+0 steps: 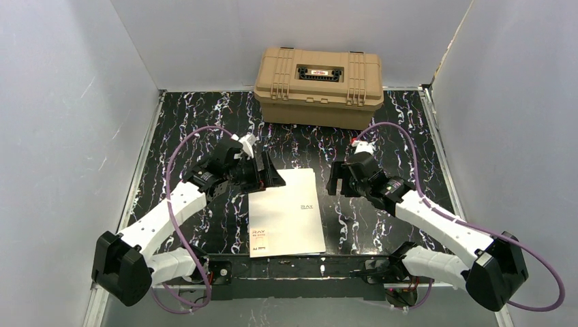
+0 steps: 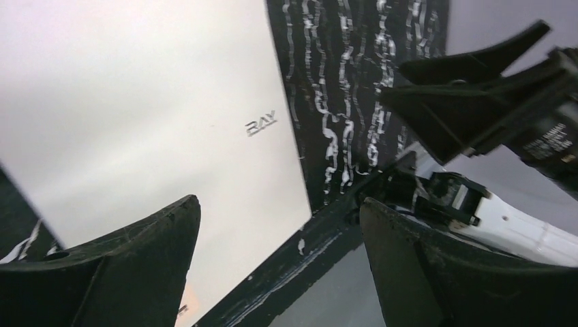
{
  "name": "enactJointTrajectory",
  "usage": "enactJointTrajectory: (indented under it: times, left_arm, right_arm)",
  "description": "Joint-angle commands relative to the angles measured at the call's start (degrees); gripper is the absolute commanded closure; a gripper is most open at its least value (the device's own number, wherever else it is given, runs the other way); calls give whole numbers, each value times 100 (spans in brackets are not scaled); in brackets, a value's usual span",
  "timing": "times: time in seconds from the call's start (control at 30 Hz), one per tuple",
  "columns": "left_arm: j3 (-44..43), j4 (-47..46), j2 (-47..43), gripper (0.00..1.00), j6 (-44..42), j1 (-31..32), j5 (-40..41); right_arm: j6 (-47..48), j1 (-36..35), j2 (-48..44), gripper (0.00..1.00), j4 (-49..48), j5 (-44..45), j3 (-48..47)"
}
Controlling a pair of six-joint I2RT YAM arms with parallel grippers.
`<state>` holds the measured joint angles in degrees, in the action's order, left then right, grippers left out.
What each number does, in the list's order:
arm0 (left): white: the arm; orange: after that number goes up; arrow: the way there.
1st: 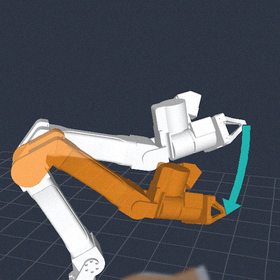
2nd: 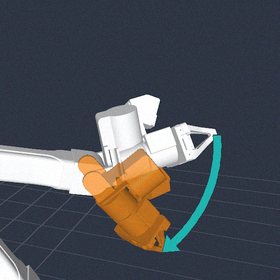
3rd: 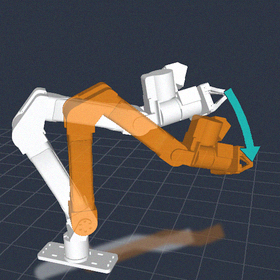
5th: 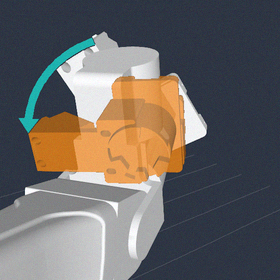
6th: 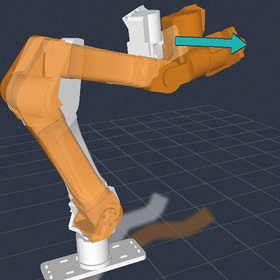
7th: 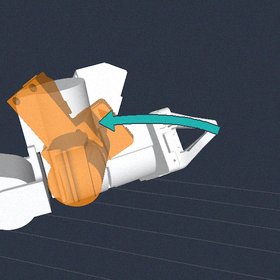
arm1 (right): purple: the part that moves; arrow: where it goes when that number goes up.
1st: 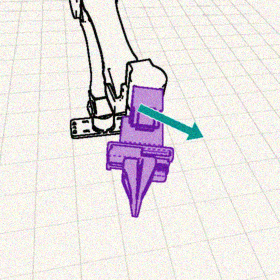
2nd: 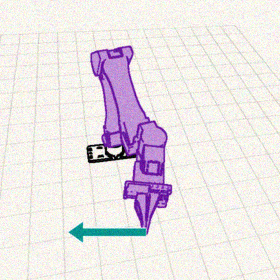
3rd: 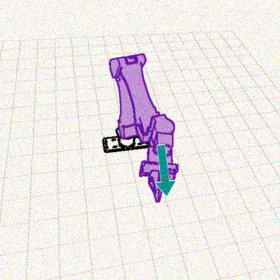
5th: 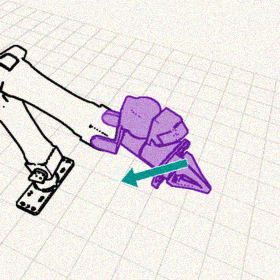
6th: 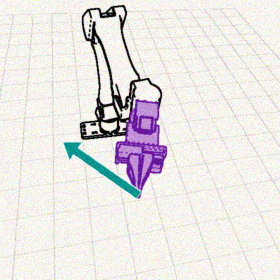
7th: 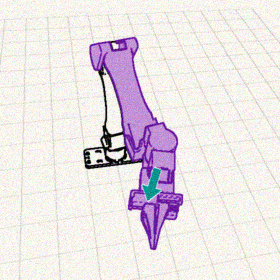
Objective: Put the files into the folder
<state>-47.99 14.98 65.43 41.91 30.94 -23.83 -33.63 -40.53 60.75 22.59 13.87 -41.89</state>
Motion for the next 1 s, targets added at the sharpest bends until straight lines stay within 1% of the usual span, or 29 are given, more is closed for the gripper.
enactJointTrajectory:
  times: [0.0, 0.17, 0.27, 0.33, 0.43, 0.57, 0.87, 0.97]
  left_arm:
    - [-287, 1122, -259, 15, -304, 17, 1185]
    - [-218, 1774, -393, 12, -347, 1, 2030]
    - [-70, 1944, -417, 10, -304, -40, 2223]
    - [48, 1950, -397, 5, -273, -96, 2223]
    - [244, 1809, -227, 3, -284, -265, 2041]
    - [538, 1482, 62, 3, -276, -504, 1608]
    - [717, 883, 797, 3, -113, -580, 929]
    - [729, 766, 986, 3, -80, -580, 843]
  right_arm:
    - [142, -10, 5, 11, -47, -99, -211]
    - [104, -7, 242, 12, -353, -744, -110]
    - [51, -14, 484, 12, -463, -1128, -70]
    - [-61, -9, 629, 12, -626, -1330, 22]
    - [-241, -9, 800, 12, -1049, -1709, 264]
    - [-422, -7, 1086, 12, -1490, -2003, 478]
    - [-668, -7, 1591, 12, -2014, -2156, 732]
    - [-727, -14, 1706, 12, -2109, -2198, 755]
